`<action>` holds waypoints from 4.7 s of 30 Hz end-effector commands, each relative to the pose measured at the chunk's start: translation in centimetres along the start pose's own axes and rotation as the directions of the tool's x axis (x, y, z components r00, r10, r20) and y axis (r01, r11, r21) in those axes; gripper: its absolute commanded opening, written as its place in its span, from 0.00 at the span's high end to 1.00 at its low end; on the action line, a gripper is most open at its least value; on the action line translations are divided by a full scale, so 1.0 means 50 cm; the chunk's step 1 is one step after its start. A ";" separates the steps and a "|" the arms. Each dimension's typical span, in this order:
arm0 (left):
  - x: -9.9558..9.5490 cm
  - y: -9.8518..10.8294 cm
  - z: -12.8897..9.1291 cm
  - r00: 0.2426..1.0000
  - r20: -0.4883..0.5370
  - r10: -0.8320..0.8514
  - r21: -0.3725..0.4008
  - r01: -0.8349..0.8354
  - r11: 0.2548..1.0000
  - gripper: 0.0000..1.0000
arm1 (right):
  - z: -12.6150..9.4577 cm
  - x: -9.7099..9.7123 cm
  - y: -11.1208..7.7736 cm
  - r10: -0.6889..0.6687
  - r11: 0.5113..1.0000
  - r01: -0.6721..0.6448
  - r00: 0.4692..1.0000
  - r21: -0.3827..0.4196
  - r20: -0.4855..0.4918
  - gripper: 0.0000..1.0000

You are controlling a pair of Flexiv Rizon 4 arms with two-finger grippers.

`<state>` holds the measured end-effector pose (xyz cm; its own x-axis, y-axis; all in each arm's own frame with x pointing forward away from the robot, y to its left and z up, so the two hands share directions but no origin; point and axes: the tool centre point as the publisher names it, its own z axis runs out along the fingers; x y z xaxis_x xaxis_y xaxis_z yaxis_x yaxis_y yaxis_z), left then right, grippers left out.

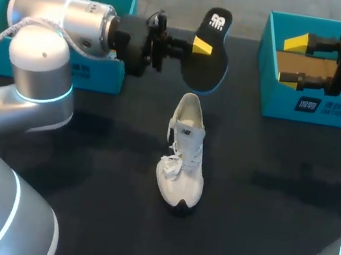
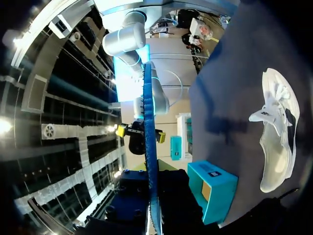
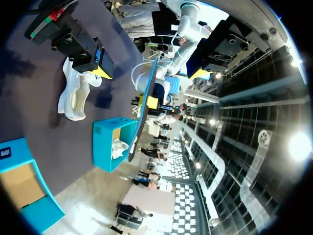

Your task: Take the shoe out of the shoebox, open the shoe tongue, remove and reinsert the insole, then place the shoe into the shoebox

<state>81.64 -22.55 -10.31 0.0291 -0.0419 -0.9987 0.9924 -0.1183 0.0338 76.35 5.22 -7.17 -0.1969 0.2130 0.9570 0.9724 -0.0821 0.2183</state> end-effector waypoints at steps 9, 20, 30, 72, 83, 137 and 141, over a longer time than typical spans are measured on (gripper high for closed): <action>-0.026 0.016 -0.016 0.993 -0.047 0.110 -0.051 -0.112 0.992 1.00 | 0.003 -0.001 0.001 0.000 1.000 0.000 1.000 -0.001 -0.001 0.00; -0.027 0.021 -0.014 0.994 -0.037 0.105 -0.058 -0.107 0.993 1.00 | 0.053 -0.003 0.015 0.011 0.999 -0.010 0.999 0.043 -0.030 0.00; -0.031 0.036 0.004 0.995 -0.030 0.096 -0.092 -0.099 0.991 1.00 | 0.096 -0.003 0.021 0.023 0.996 -0.020 0.999 0.087 -0.038 0.15; -0.033 0.058 0.060 0.995 0.013 0.096 -0.102 -0.095 0.990 1.00 | 0.202 0.003 0.032 0.047 0.979 -0.037 0.998 0.203 -0.043 0.56; -0.035 0.053 0.062 0.995 0.029 0.098 -0.108 -0.094 0.990 1.00 | 0.206 0.002 0.029 0.049 0.979 -0.038 0.998 0.198 -0.049 0.67; 0.020 0.038 -0.106 0.964 -0.138 0.229 0.171 -0.204 0.964 0.00 | 0.179 -0.009 0.040 -0.394 0.910 0.398 0.917 0.118 -0.058 1.00; 0.035 0.038 -0.125 0.951 -0.177 0.255 0.214 -0.216 0.953 0.00 | 0.181 -0.005 0.041 -0.455 0.881 0.460 0.888 0.109 -0.063 1.00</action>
<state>83.91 -17.37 -12.39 0.2922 0.0963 -0.9515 0.9319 -0.2521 0.2607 79.45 13.57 -8.70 -0.6179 0.1668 0.7683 0.7862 0.1337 0.6033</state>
